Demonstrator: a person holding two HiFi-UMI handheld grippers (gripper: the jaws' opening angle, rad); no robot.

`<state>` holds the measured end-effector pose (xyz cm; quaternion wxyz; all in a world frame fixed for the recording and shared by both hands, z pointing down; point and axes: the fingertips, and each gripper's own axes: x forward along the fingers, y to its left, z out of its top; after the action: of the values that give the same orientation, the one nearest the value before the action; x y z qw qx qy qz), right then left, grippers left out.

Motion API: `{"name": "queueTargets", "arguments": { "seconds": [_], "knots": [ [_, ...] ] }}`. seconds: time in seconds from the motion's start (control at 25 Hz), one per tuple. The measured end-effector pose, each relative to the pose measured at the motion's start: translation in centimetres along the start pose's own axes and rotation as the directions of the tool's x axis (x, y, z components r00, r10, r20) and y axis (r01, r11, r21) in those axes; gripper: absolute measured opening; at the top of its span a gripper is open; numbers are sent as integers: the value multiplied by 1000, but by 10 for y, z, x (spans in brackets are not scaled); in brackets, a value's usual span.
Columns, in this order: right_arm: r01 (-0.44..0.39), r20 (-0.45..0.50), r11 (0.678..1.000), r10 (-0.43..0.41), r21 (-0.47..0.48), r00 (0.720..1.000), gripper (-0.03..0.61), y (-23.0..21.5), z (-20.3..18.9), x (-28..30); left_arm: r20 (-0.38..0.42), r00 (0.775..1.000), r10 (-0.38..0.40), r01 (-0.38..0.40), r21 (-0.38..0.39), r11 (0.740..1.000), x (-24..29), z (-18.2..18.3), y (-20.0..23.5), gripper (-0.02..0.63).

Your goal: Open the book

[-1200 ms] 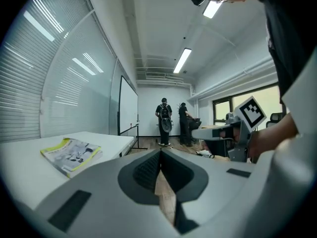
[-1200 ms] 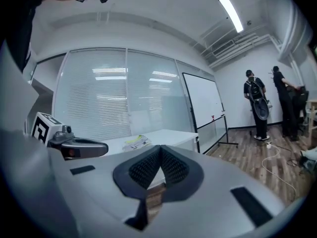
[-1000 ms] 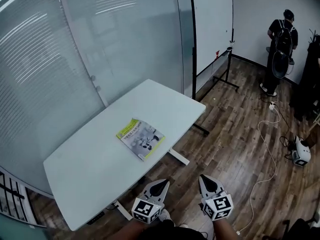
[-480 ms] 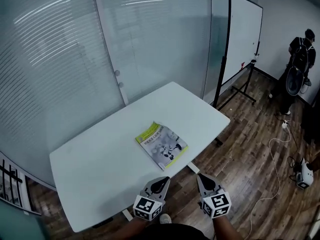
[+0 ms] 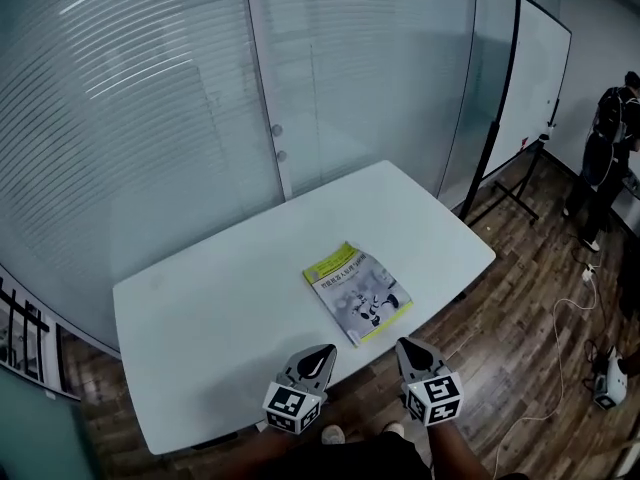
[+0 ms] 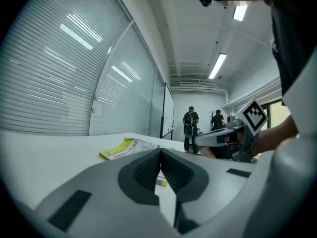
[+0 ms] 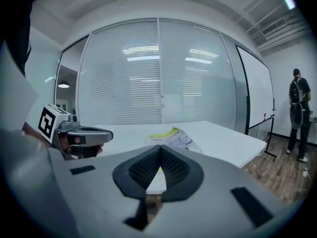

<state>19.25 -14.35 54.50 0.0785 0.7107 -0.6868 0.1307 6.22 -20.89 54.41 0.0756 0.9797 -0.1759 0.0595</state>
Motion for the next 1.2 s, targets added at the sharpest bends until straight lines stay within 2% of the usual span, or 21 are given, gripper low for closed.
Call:
{"name": "queueTargets", "arguments": {
  "seconds": [0.2,0.4,0.6,0.76,0.88,1.0,1.2],
  "knots": [
    [-60,-53,998,59,-19,997,5,-7,-7,43,-33,996,80,-80,-5,997,4,-6,26,14],
    [-140,-89,989,136,-45,987,5,-15,-9,68,-50,981,186,-186,-8,982,9,-8,40,14],
    [-182,-122,979,171,-88,978,5,-42,-5,94,-69,967,246,-247,-2,969,27,-11,44,14],
    [-175,-171,980,157,-98,973,5,-66,-10,124,-97,953,286,-289,-18,957,43,-15,50,14],
    [-187,-232,977,159,-103,959,5,-80,-19,138,-114,944,310,-308,33,951,48,-15,45,14],
    [-215,-281,970,176,-113,943,6,-85,-24,152,-130,918,376,-361,121,924,47,-14,53,14],
    [-250,-334,962,201,-111,921,6,-99,-31,166,-121,891,437,-424,120,898,49,-1,51,14]
  ]
}}
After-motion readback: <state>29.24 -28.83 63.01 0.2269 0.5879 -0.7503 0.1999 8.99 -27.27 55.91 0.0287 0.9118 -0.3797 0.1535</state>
